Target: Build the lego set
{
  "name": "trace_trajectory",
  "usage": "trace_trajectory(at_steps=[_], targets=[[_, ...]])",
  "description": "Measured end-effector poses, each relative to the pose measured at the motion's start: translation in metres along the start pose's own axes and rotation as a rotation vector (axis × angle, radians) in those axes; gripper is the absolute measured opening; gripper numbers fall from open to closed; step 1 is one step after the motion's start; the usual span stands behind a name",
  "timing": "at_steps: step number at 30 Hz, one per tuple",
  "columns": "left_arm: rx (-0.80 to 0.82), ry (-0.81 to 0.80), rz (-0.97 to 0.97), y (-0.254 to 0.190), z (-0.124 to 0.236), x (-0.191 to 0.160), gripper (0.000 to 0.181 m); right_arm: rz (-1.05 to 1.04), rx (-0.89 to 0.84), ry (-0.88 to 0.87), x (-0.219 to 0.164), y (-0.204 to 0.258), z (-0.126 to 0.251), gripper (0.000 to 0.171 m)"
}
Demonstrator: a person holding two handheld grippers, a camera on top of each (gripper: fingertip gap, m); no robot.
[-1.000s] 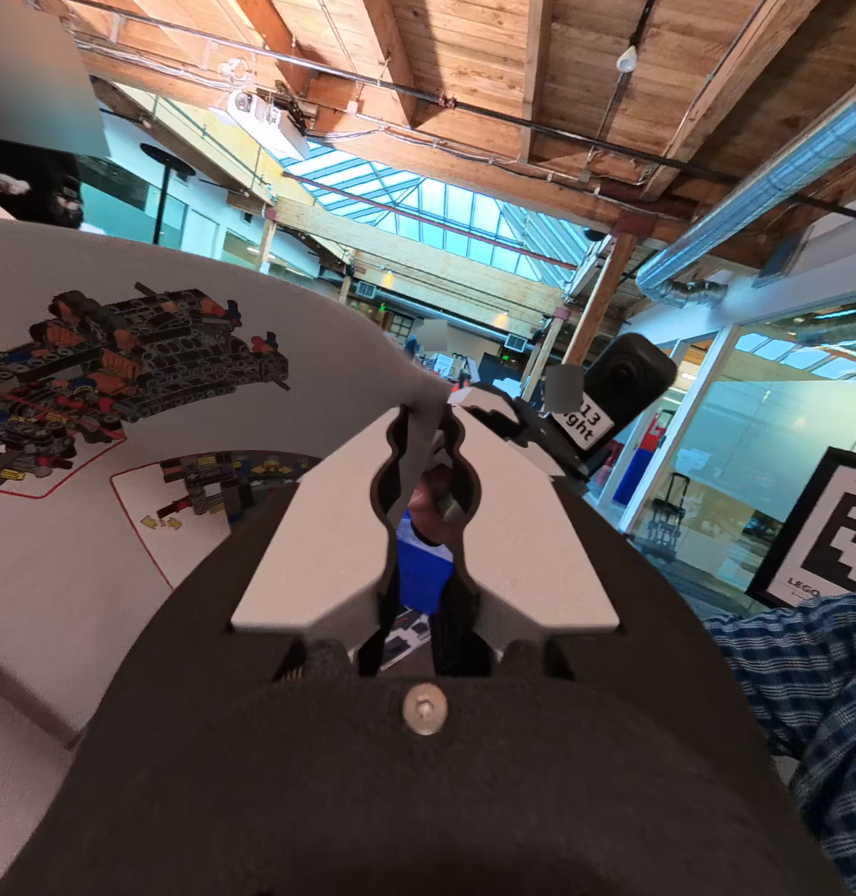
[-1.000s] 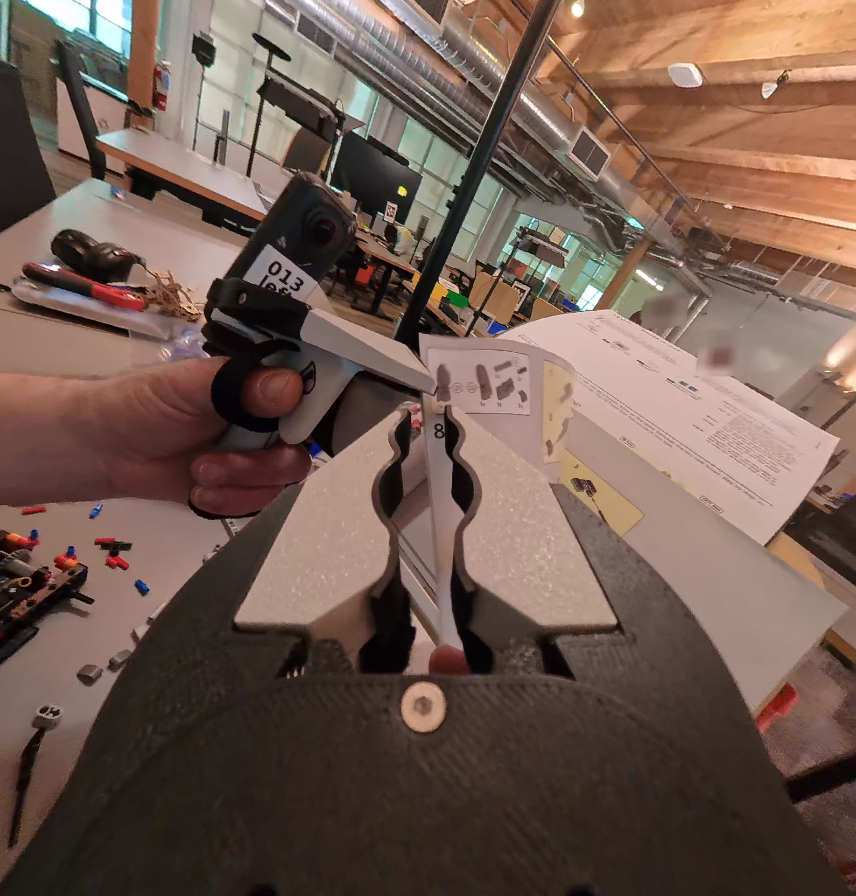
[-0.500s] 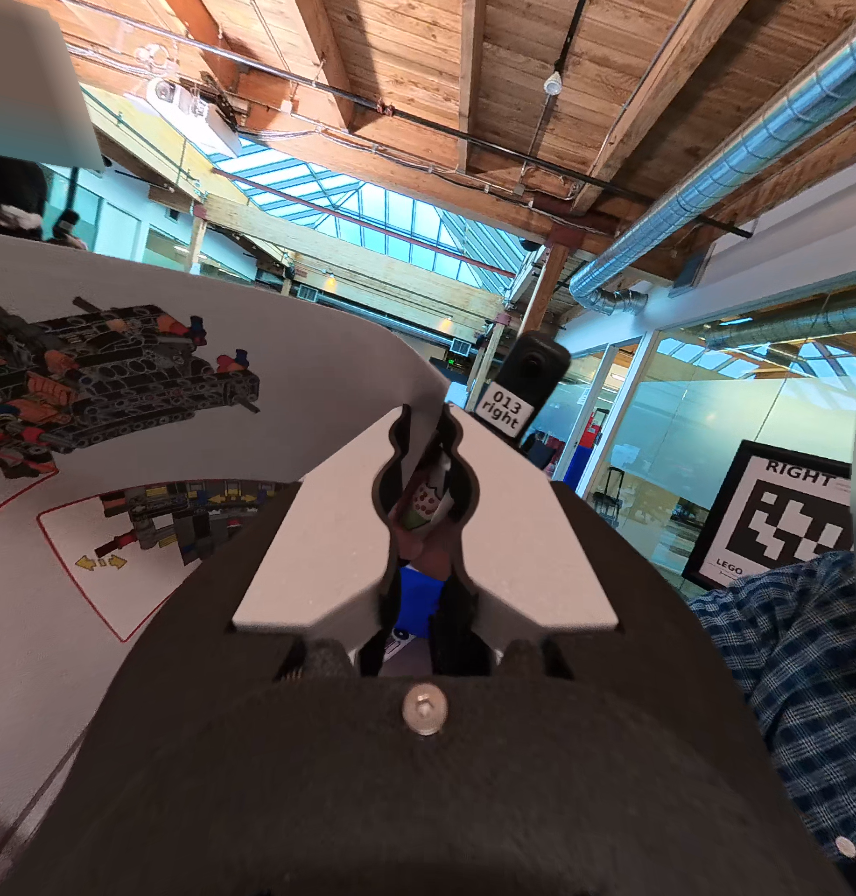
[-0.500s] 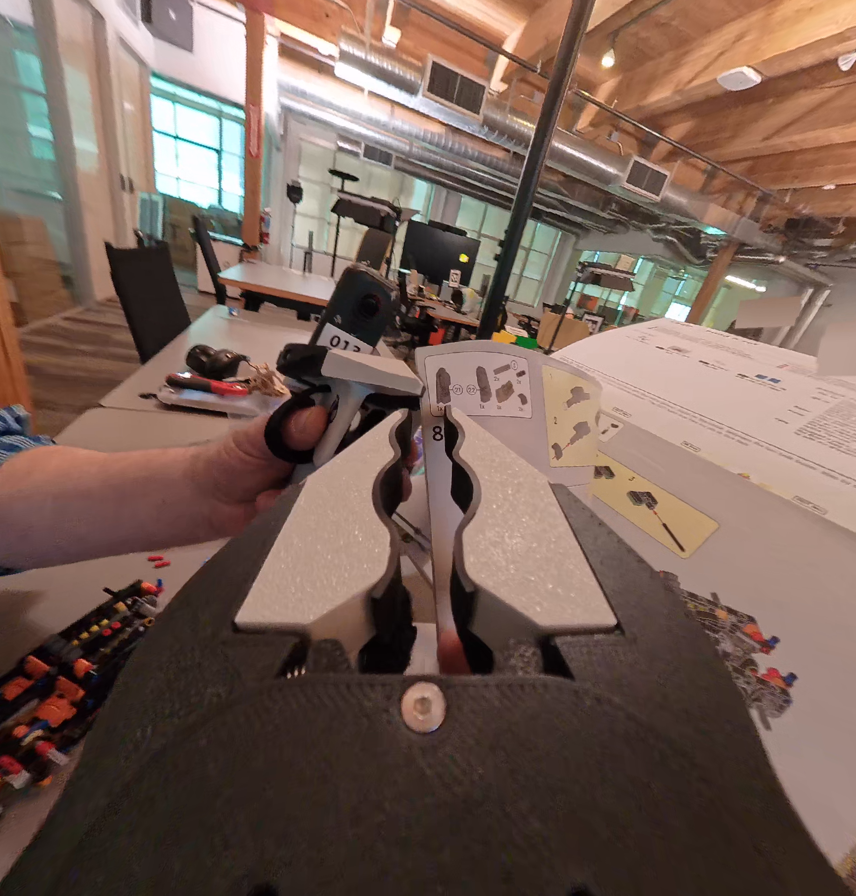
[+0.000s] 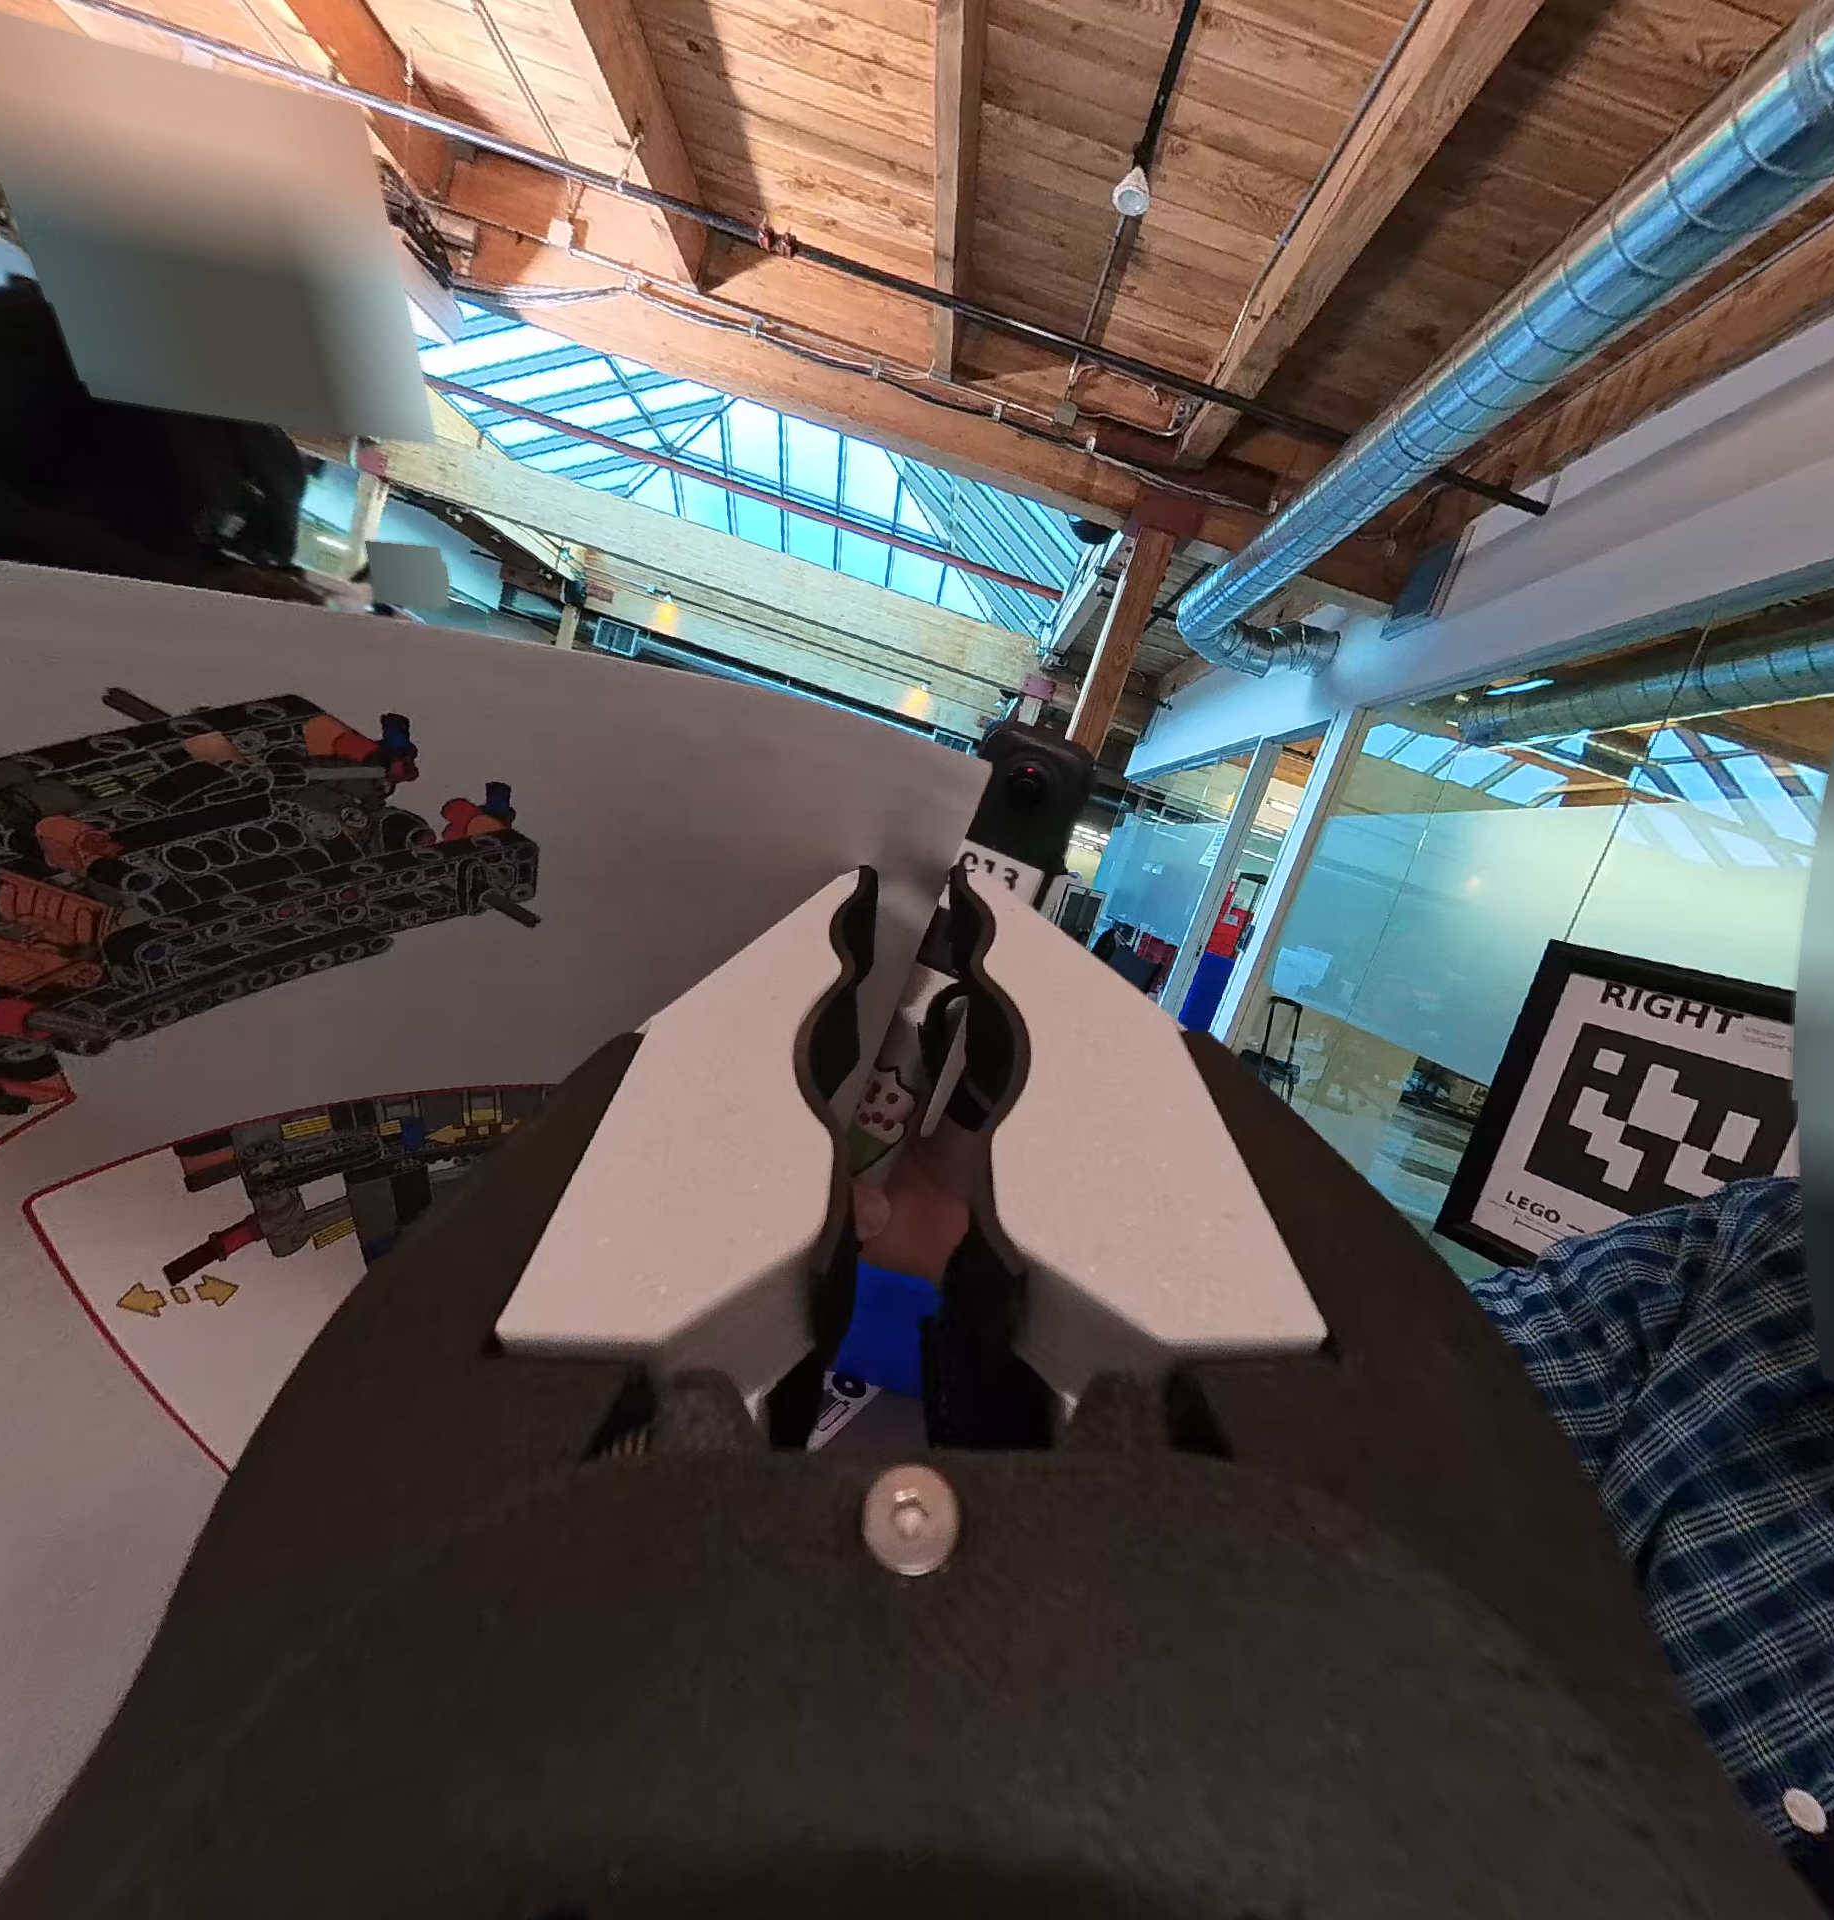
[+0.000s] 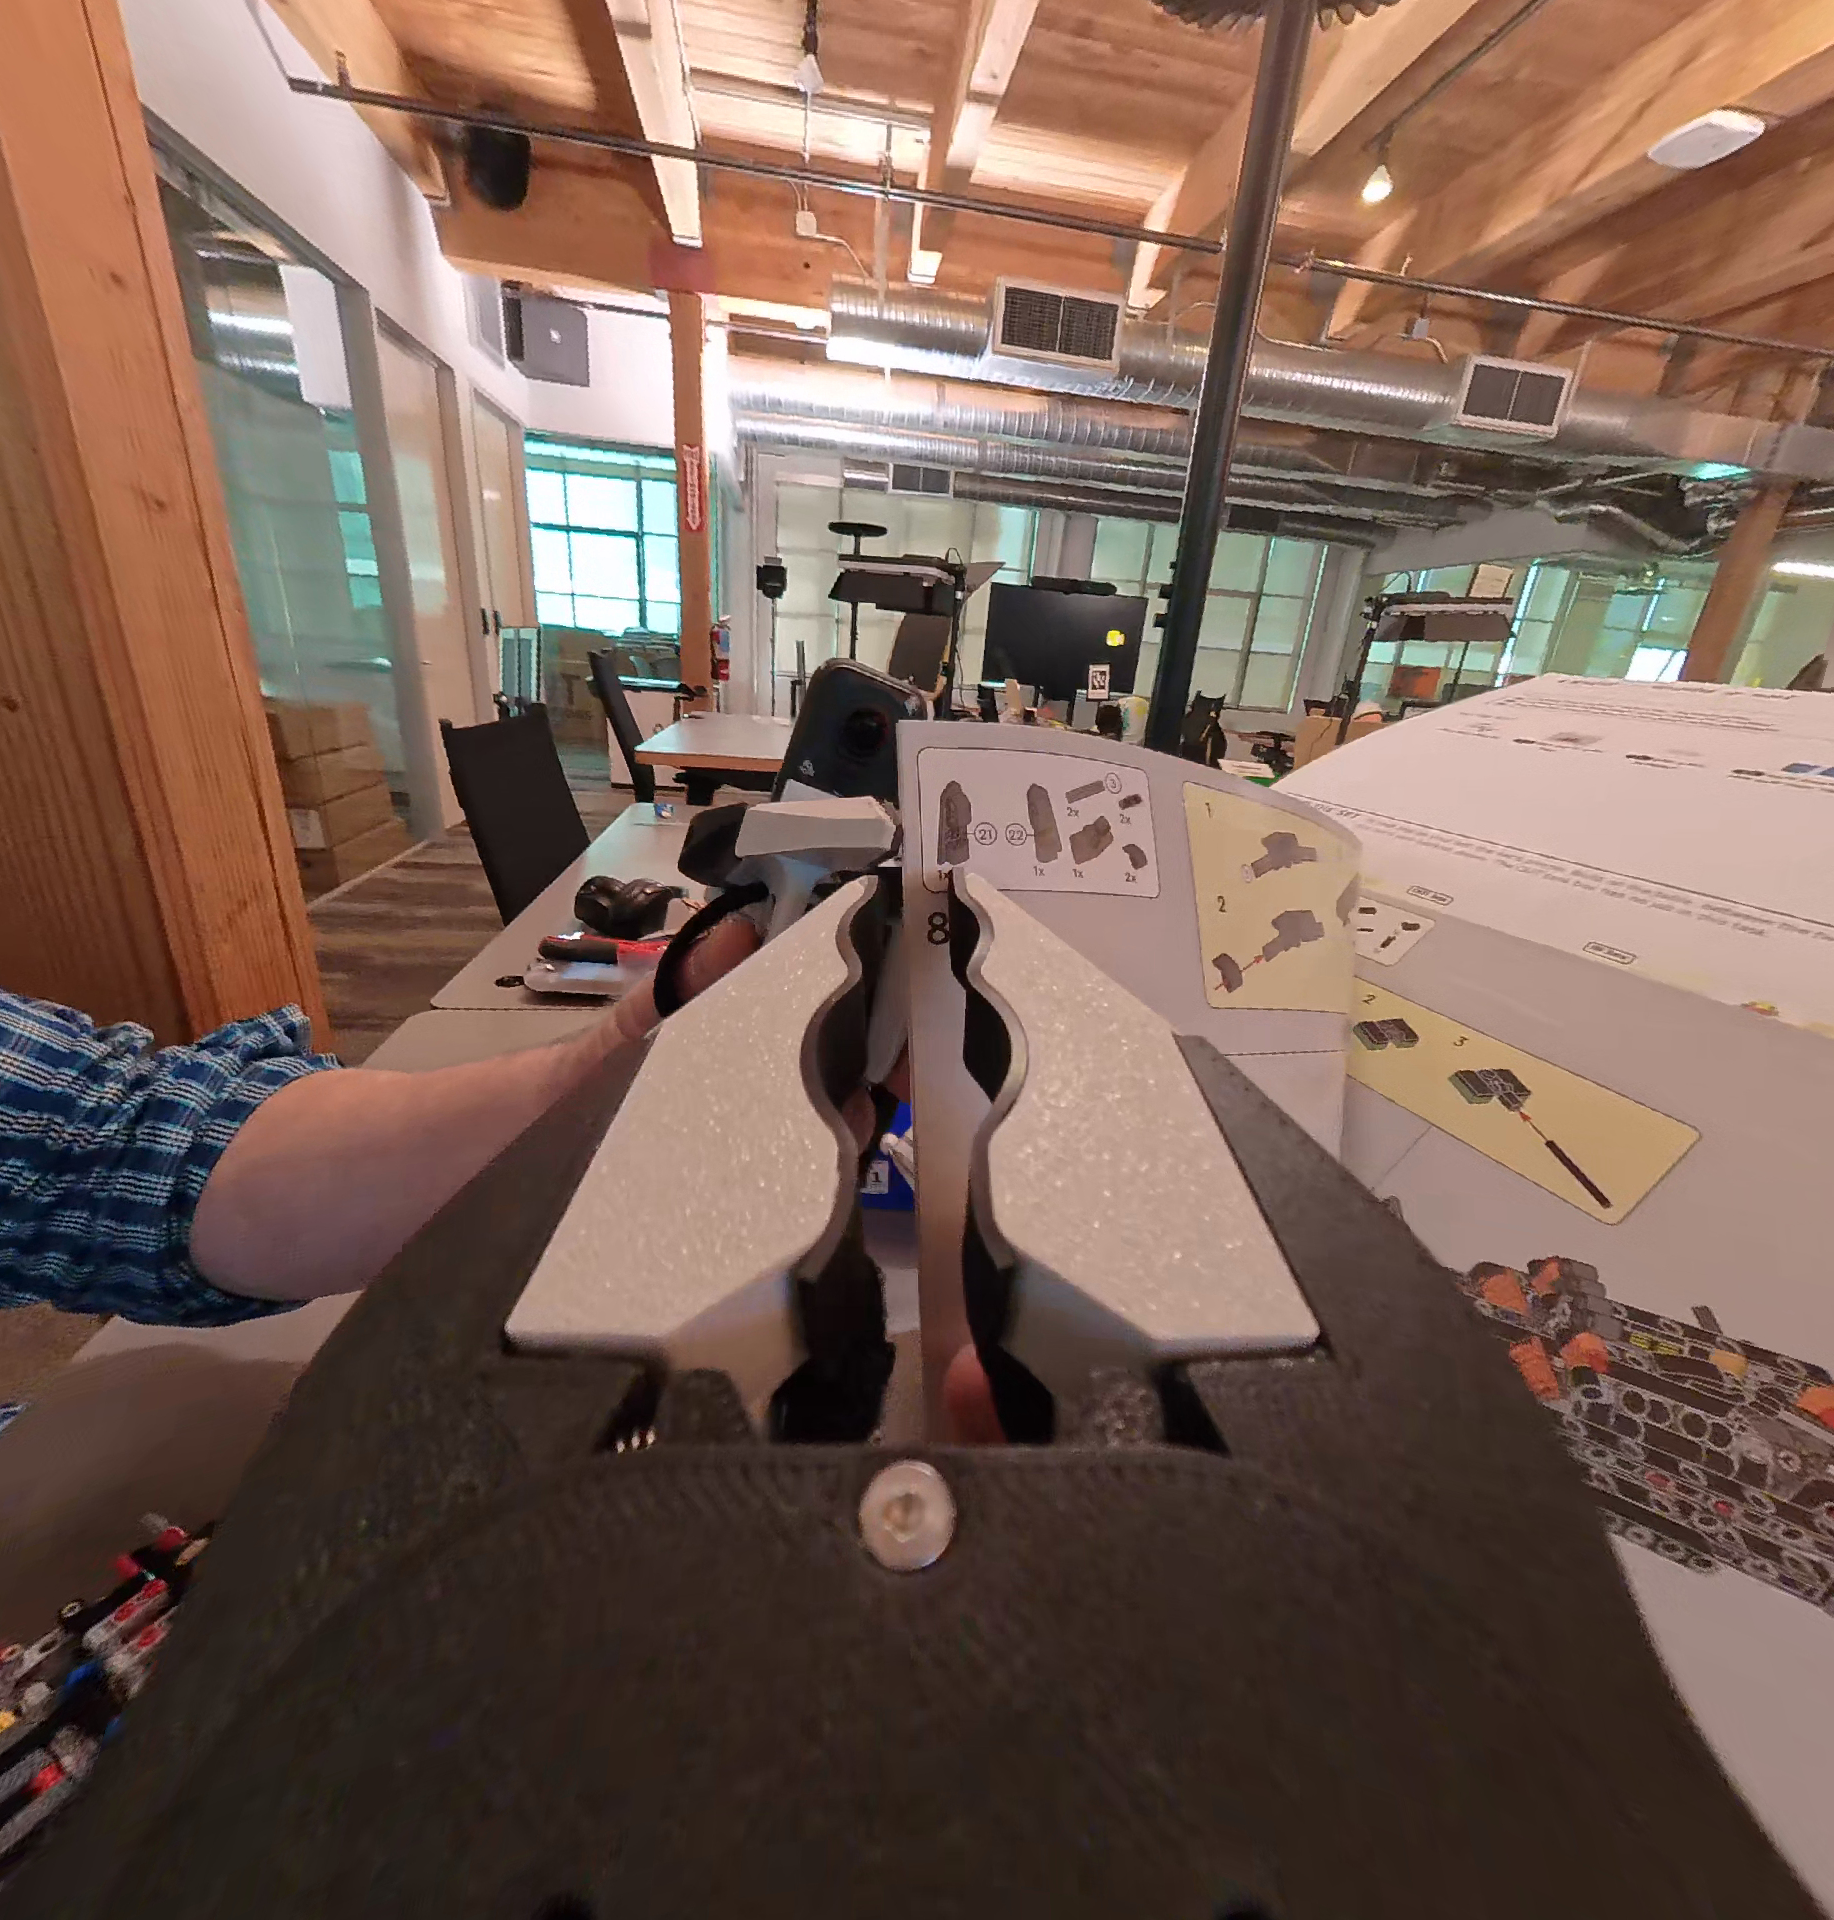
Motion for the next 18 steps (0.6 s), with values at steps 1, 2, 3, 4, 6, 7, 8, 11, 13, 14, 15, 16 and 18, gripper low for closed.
trace_trajectory(at_steps=[1, 2, 3, 4, 6, 7, 8, 11, 13, 14, 15, 16, 18], targets=[[-0.003, -0.002, 0.001, 0.0, -0.0004, 0.0, 0.013, -0.01, 0.008, -0.006, 0.0001, -0.0004, 0.0005, 0.01], [-0.009, -0.003, 0.003, 0.0, -0.0007, -0.0001, 0.013, -0.019, 0.017, -0.012, 0.0002, -0.0005, 0.0009, 0.009], [-0.014, -0.005, 0.007, 0.0001, -0.0011, 0.0001, 0.013, -0.028, 0.024, -0.019, 0.0003, -0.0009, 0.0011, 0.009], [-0.018, -0.007, 0.009, 0.0003, -0.0015, 0.0002, 0.013, -0.036, 0.031, -0.024, 0.0003, -0.0012, 0.0014, 0.01], [-0.026, -0.01, 0.012, 0.0007, -0.0023, 0.0003, 0.013, -0.051, 0.043, -0.034, 0.0004, -0.0021, 0.0021, 0.011], [-0.028, -0.01, 0.015, 0.0011, -0.0027, 0.0003, 0.013, -0.056, 0.045, -0.037, 0.0003, -0.0027, 0.0025, 0.011], [-0.032, -0.011, 0.017, 0.0013, -0.003, 0.0003, 0.013, -0.06, 0.048, -0.041, 0.0003, -0.0031, 0.003, 0.01], [-0.045, -0.016, 0.028, 0.0019, -0.0046, 0.0005, 0.013, -0.077, 0.059, -0.055, 0.0007, -0.0045, 0.004, 0.01], [-0.051, -0.019, 0.034, 0.0023, -0.0056, 0.0007, 0.013, -0.085, 0.063, -0.062, 0.0011, -0.0052, 0.0047, 0.009], [-0.052, -0.02, 0.036, 0.0027, -0.006, 0.0007, 0.013, -0.083, 0.062, -0.062, 0.001, -0.0055, 0.0049, 0.009], [-0.052, -0.02, 0.037, 0.0031, -0.0063, 0.0007, 0.013, -0.082, 0.06, -0.062, 0.001, -0.0057, 0.0051, 0.009], [-0.053, -0.021, 0.038, 0.0031, -0.0066, 0.0005, 0.013, -0.083, 0.061, -0.063, 0.0012, -0.0059, 0.0053, 0.009], [-0.054, -0.023, 0.042, 0.0036, -0.0069, 0.0002, 0.013, -0.086, 0.063, -0.064, 0.0008, -0.0063, 0.0056, 0.009]])
Point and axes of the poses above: each gripper's, where its closed fingertips meet, z back along the fingers, x out of its top, y = z × x across the jaws, the point moved 5 cm from there along z, back along the fingers, and after that the axes turned 5 degrees about y, right-handed, at the moved point
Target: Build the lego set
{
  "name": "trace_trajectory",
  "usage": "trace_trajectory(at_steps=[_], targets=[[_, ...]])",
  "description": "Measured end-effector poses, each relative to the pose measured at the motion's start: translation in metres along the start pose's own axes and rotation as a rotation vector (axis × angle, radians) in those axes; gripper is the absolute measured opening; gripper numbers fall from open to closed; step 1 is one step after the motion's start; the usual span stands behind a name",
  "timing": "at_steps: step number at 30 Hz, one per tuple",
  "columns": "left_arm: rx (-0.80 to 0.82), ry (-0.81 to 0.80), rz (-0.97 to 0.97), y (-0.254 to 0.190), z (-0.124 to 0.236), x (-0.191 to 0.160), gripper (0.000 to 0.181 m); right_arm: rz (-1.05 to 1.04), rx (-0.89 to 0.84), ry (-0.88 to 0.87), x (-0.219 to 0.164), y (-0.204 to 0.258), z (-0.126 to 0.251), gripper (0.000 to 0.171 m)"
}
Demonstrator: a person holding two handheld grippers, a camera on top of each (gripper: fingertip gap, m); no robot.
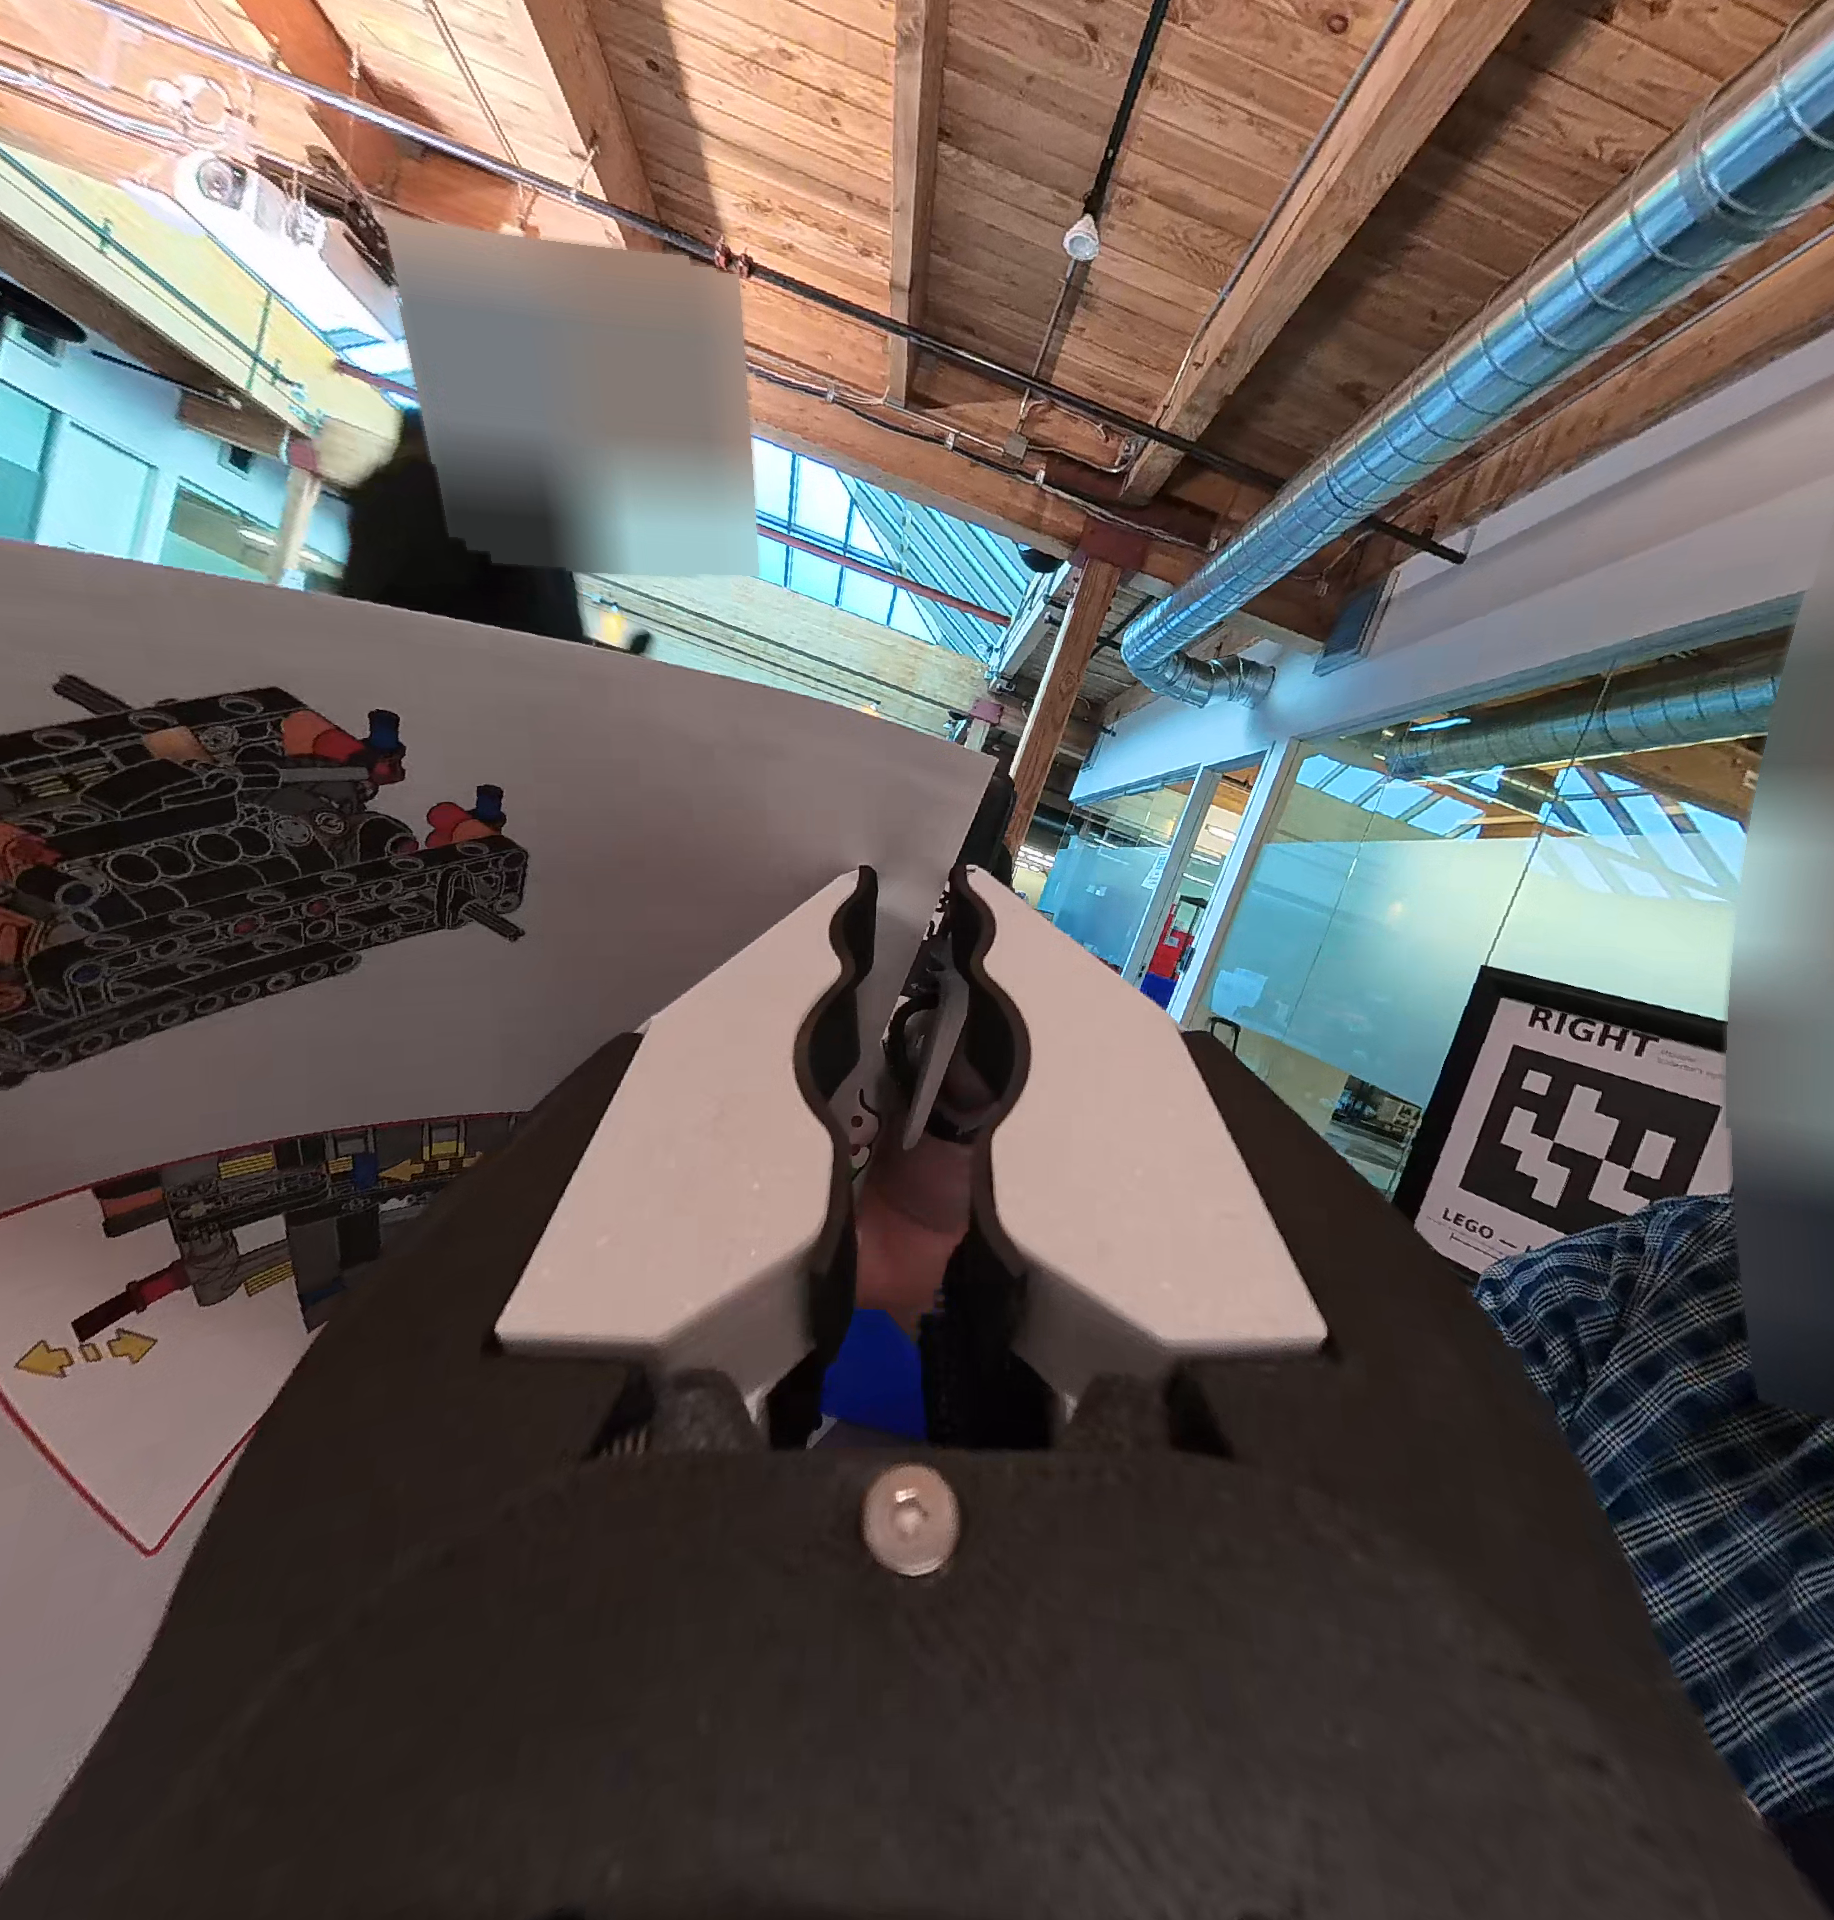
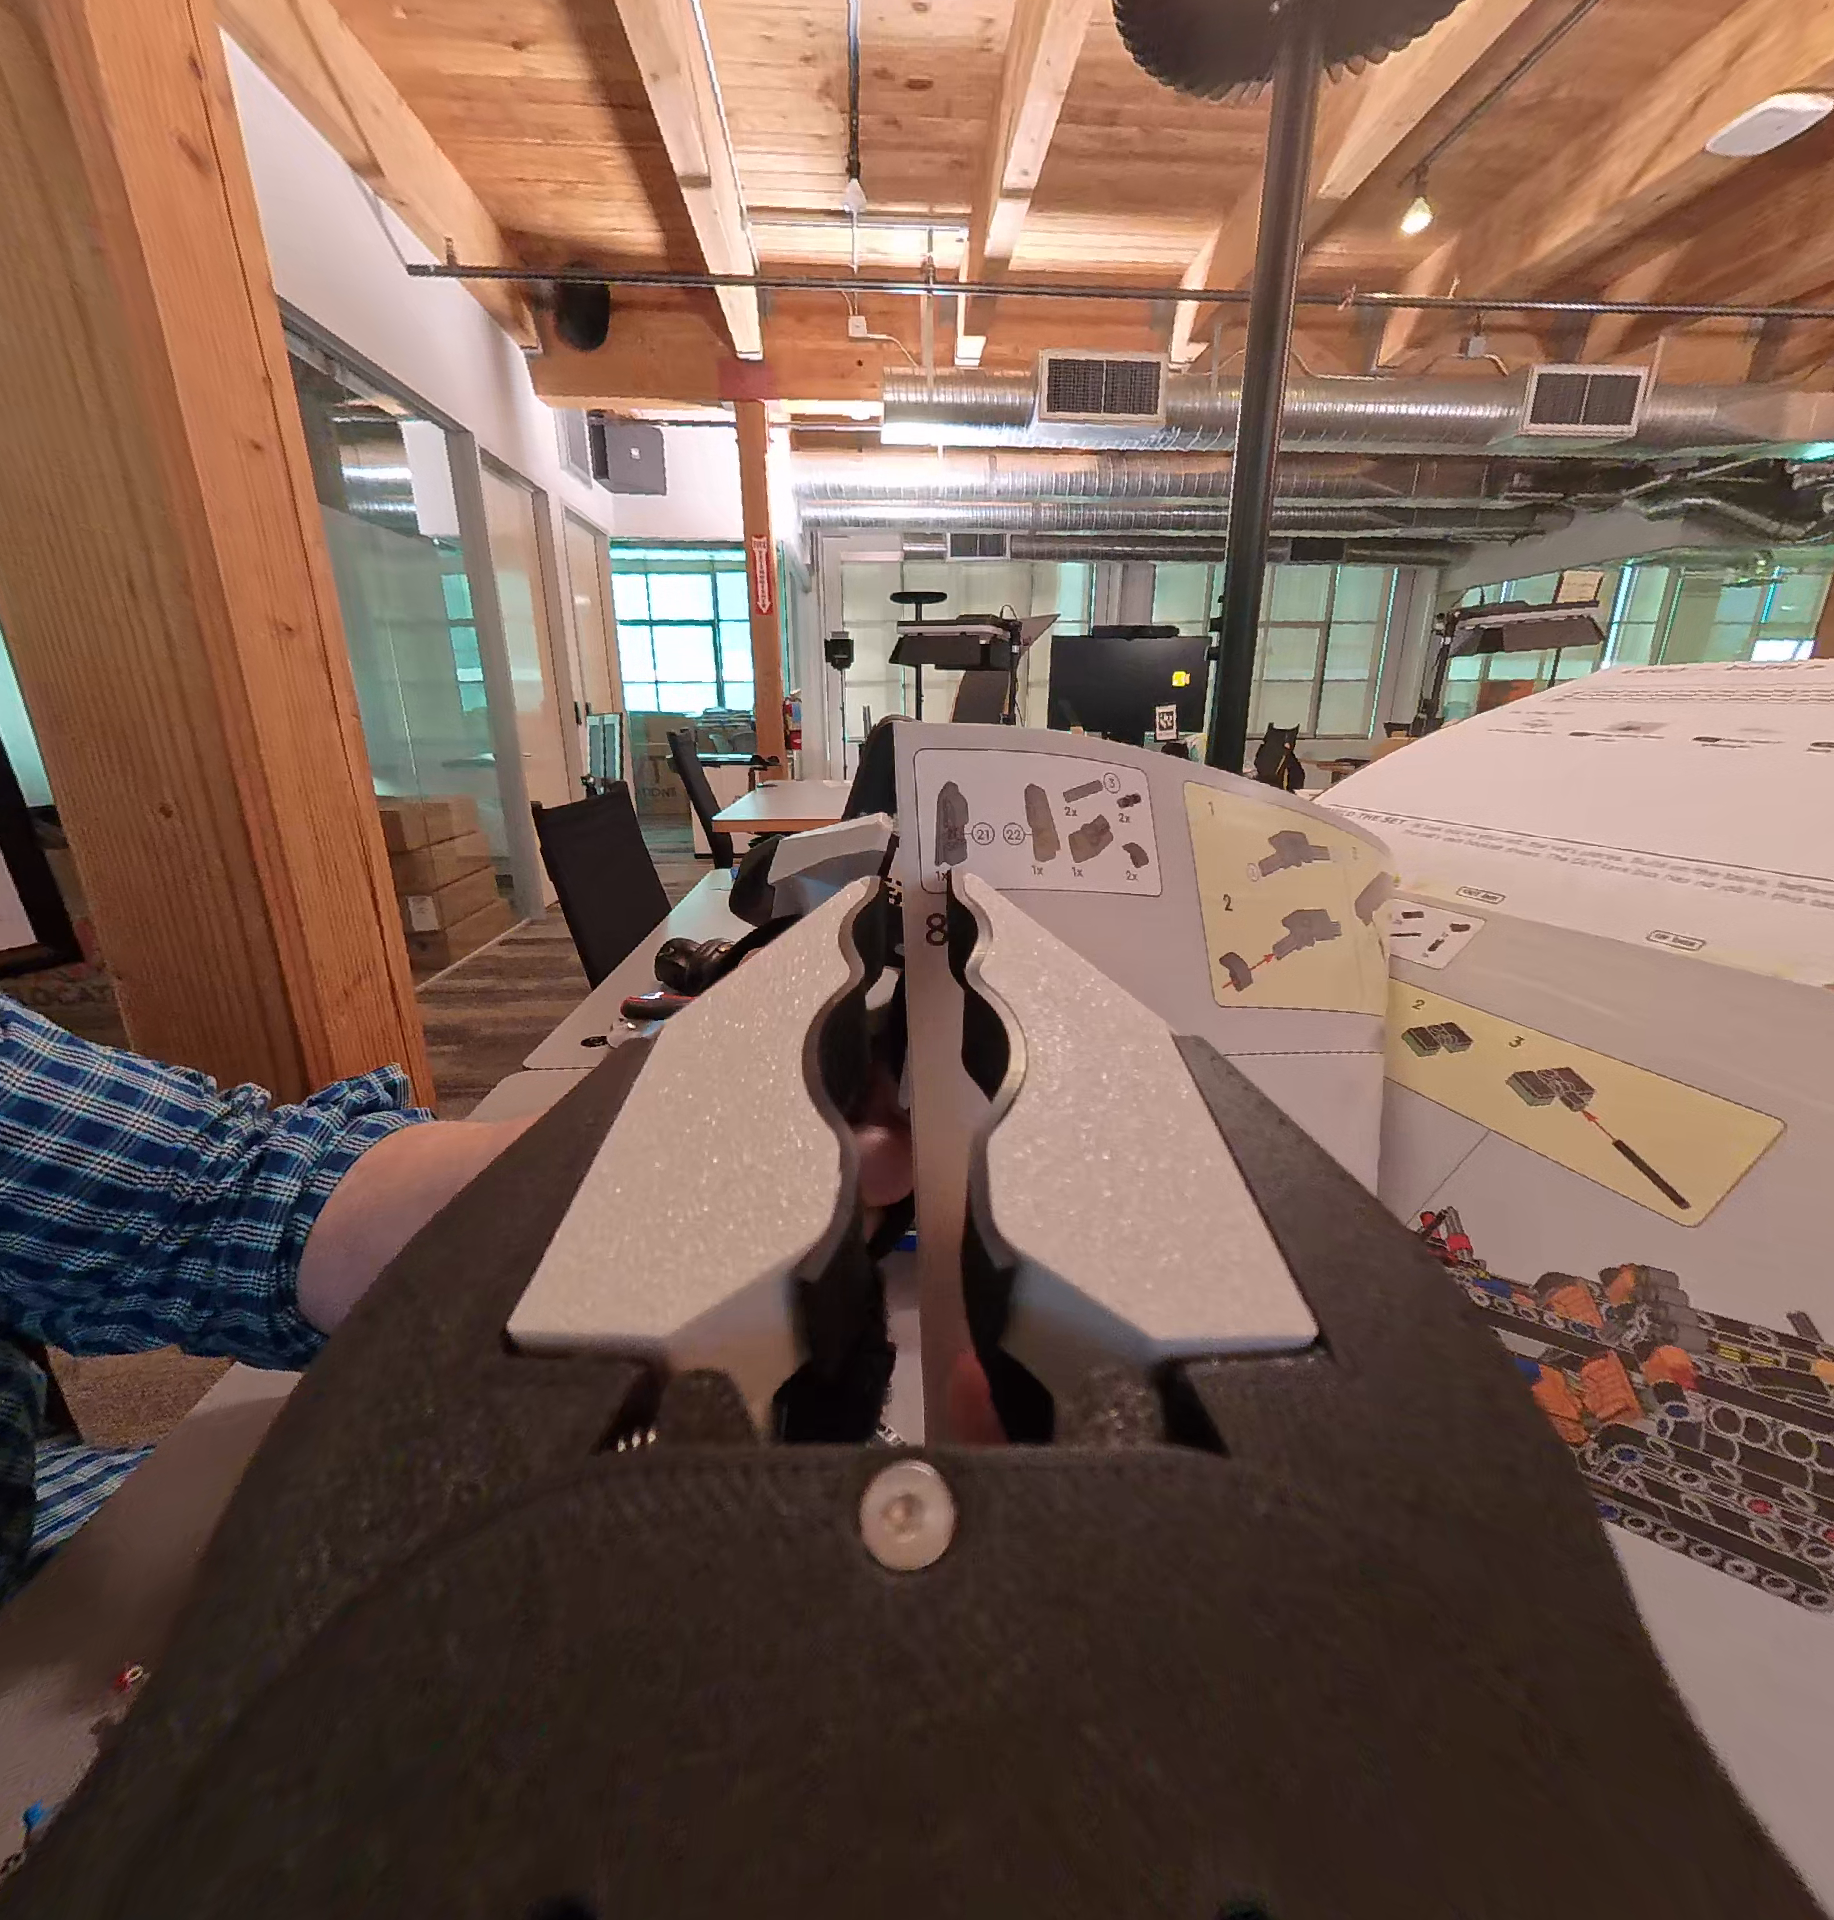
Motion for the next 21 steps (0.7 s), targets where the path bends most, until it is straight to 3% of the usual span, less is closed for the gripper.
trace_trajectory(at_steps=[8, 21], targets=[[0.018, 0.018, -0.041, -0.0043, 0.0, -0.0017, 0.02, 0.027, -0.029, 0.011, -0.0011, -0.0006, 0.0005, 0.003], [0.042, -0.002, -0.04, -0.0012, 0.0023, -0.0023, 0.014, 0.051, -0.028, 0.036, -0.0034, 0.0047, -0.0057, 0.0]])
Point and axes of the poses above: each gripper's, where its closed fingertips meet, z back along the fingers, x out of its top, y = z × x across the jaws, the point moved 5 cm from there along z, back along the fingers, and after that the axes turned 5 degrees about y, right-handed, at the moved point
